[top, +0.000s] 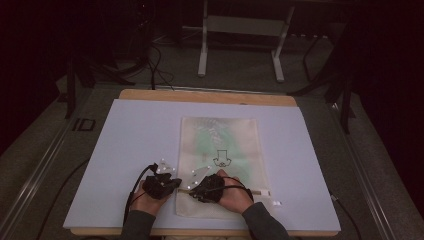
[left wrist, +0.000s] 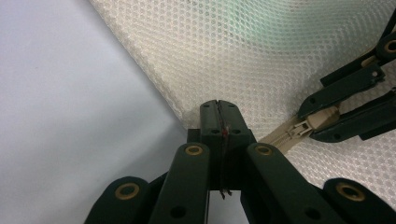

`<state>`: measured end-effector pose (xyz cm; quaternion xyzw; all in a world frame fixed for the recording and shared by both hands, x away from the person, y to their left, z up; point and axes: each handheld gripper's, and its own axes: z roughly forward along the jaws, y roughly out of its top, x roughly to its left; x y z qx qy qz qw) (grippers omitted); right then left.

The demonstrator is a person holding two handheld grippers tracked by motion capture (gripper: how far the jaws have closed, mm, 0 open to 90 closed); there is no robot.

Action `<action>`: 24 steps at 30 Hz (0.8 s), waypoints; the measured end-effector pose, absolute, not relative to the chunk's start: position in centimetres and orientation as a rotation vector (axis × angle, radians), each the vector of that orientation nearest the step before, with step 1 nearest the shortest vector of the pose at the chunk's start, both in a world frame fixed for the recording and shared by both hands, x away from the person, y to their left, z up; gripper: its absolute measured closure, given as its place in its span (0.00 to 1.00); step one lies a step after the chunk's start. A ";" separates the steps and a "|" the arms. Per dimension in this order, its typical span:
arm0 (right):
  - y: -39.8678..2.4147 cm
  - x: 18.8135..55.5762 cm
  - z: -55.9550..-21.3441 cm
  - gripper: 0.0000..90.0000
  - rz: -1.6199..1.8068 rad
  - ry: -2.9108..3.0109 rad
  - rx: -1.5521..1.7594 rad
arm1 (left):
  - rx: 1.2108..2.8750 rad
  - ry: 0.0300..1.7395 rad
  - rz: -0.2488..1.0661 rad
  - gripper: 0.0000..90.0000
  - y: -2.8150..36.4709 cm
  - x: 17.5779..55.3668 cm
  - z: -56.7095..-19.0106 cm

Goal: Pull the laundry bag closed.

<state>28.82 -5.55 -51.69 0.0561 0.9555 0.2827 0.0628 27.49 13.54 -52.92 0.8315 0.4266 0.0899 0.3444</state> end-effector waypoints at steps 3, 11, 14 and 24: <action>-5.7 28.7 -51.7 0.91 0.853 2.884 0.166 | 2.161 1.107 0.234 1.00 13.5 27.5 -52.9; -6.5 28.6 -51.5 0.92 0.821 2.887 0.159 | 2.160 1.109 0.236 1.00 13.5 27.5 -52.9; -6.9 28.6 -51.5 0.92 0.819 2.888 0.165 | 2.160 1.112 0.234 1.00 13.5 27.5 -52.9; -7.5 28.5 -51.5 0.92 0.809 2.881 0.163 | 2.161 1.112 0.237 1.00 13.5 27.5 -52.9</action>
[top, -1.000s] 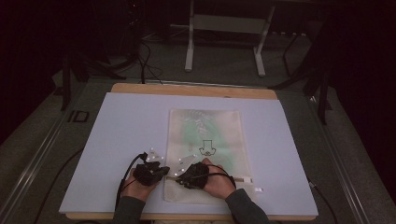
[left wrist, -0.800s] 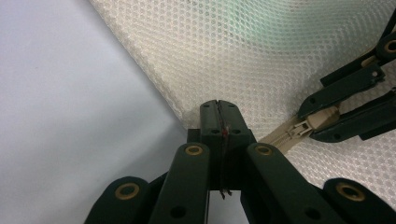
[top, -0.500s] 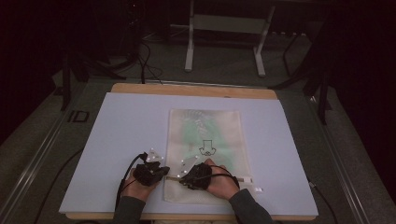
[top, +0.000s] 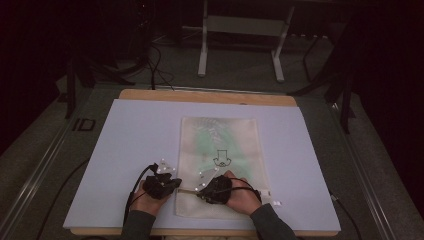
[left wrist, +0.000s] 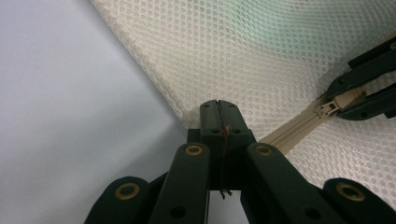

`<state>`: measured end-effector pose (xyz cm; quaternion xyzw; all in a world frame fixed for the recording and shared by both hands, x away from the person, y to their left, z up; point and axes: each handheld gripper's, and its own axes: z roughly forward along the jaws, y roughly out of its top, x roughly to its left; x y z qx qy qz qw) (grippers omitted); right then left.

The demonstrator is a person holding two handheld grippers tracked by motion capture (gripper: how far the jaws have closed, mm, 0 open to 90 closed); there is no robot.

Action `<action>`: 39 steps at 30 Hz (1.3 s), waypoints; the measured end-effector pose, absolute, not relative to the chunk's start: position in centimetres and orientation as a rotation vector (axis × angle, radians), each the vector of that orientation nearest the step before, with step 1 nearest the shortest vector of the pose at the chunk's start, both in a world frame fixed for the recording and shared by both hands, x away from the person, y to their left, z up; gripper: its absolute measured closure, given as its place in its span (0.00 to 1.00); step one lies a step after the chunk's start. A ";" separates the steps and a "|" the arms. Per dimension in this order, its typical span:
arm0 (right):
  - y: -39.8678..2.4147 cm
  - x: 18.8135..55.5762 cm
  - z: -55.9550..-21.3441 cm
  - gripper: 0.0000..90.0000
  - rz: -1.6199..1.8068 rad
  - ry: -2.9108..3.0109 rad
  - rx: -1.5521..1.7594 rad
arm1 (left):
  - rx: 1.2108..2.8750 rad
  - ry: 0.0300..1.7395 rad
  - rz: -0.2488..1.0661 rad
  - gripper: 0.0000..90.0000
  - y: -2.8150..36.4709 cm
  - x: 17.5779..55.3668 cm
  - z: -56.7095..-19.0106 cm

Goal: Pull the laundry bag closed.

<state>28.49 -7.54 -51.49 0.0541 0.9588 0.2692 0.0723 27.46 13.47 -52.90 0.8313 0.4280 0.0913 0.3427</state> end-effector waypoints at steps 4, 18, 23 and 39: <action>-7.7 28.4 -51.4 0.91 0.800 2.883 0.164 | 2.160 1.112 0.237 1.00 13.5 27.5 -52.9; -8.2 28.2 -51.4 0.91 0.782 2.876 0.155 | 2.159 1.111 0.238 1.00 13.5 27.4 -52.9; -8.3 28.1 -51.3 0.91 0.776 2.875 0.154 | 2.159 1.111 0.240 1.00 13.4 27.4 -52.9; -9.2 28.0 -51.2 0.91 0.753 2.874 0.156 | 2.161 1.113 0.240 1.00 13.4 27.4 -52.9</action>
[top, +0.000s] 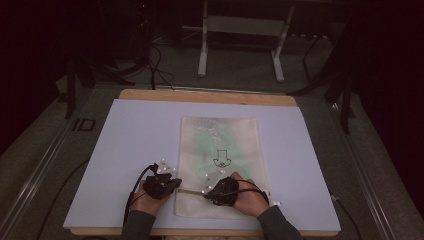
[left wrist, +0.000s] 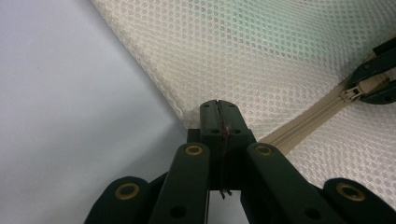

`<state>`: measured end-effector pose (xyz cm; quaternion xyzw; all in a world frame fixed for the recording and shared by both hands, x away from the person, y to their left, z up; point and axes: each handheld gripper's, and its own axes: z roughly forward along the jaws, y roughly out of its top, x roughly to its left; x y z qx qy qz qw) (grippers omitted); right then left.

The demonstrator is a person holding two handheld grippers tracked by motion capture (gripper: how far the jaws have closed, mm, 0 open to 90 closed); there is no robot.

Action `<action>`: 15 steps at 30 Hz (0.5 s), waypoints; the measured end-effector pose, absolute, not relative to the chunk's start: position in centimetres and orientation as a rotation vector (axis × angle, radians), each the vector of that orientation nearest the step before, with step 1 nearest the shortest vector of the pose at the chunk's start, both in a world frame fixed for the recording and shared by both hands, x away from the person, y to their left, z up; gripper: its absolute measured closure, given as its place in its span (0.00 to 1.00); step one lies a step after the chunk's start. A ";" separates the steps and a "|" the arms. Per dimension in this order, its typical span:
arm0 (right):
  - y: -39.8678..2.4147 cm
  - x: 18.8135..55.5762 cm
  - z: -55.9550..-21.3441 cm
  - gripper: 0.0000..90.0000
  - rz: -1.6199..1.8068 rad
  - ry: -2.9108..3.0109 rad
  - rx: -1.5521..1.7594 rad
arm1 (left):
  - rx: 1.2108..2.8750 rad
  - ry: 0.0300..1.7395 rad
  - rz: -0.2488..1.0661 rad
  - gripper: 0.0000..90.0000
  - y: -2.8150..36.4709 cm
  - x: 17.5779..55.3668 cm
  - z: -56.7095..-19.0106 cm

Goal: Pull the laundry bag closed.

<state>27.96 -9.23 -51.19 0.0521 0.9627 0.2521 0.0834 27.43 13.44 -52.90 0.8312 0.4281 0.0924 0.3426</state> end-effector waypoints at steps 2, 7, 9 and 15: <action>-9.4 27.9 -51.2 0.91 0.752 2.874 0.156 | 2.160 1.113 0.240 1.00 13.4 27.4 -52.9; -9.6 27.9 -51.2 0.92 0.745 2.875 0.156 | 2.163 1.115 0.239 1.00 13.4 27.4 -52.9; -9.7 27.9 -51.2 0.92 0.743 2.874 0.158 | 2.162 1.115 0.239 1.00 13.4 27.4 -52.9; -10.1 27.9 -51.1 0.91 0.745 2.875 0.162 | 2.161 1.115 0.238 1.00 13.5 27.4 -52.9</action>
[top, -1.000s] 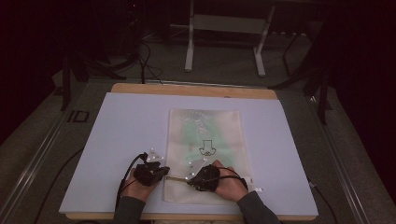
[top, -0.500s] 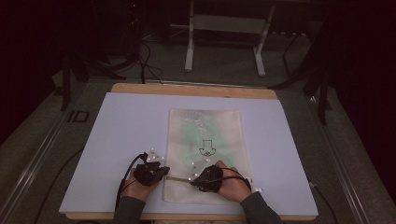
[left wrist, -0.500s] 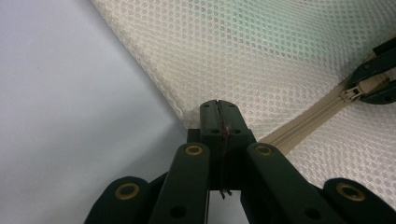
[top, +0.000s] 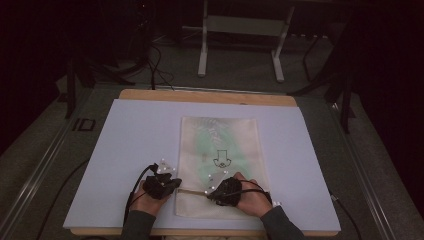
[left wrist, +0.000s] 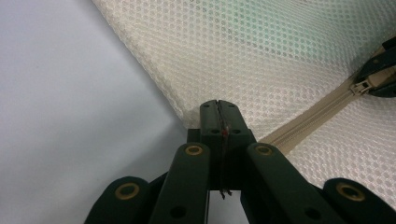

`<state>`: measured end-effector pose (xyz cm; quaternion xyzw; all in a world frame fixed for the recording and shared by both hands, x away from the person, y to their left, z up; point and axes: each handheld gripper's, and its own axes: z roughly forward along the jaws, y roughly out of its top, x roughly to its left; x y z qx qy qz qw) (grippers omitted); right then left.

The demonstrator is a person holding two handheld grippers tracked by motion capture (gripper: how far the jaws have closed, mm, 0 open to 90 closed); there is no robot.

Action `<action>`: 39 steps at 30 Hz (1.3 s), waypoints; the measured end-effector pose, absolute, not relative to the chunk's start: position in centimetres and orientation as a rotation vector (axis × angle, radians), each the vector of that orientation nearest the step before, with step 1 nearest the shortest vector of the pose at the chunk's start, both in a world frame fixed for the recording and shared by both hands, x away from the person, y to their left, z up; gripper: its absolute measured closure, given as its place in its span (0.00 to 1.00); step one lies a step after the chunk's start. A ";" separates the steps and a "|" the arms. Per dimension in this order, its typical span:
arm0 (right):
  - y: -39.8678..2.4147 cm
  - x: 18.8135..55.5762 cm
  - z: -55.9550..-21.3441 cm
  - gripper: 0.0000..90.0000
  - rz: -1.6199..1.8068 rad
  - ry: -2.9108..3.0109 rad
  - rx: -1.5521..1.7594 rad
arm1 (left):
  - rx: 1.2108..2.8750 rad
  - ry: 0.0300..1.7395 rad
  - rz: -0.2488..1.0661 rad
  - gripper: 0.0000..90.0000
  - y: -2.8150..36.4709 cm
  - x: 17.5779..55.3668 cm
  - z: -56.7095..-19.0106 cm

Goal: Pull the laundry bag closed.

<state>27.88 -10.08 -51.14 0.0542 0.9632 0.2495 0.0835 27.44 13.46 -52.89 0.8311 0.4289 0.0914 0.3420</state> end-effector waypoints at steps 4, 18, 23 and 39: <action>-10.3 27.9 -51.1 0.91 0.740 2.877 0.161 | 2.163 1.115 0.238 1.00 13.5 27.4 -52.9; -11.4 27.7 -51.1 0.91 0.734 2.875 0.182 | 2.162 1.115 0.238 1.00 13.5 27.4 -52.9; -11.7 27.7 -51.0 0.92 0.733 2.871 0.180 | 2.161 1.113 0.237 1.00 13.5 27.4 -52.9; -12.8 27.5 -51.1 0.92 0.725 2.879 0.210 | 2.160 1.114 0.236 1.00 13.5 27.5 -52.9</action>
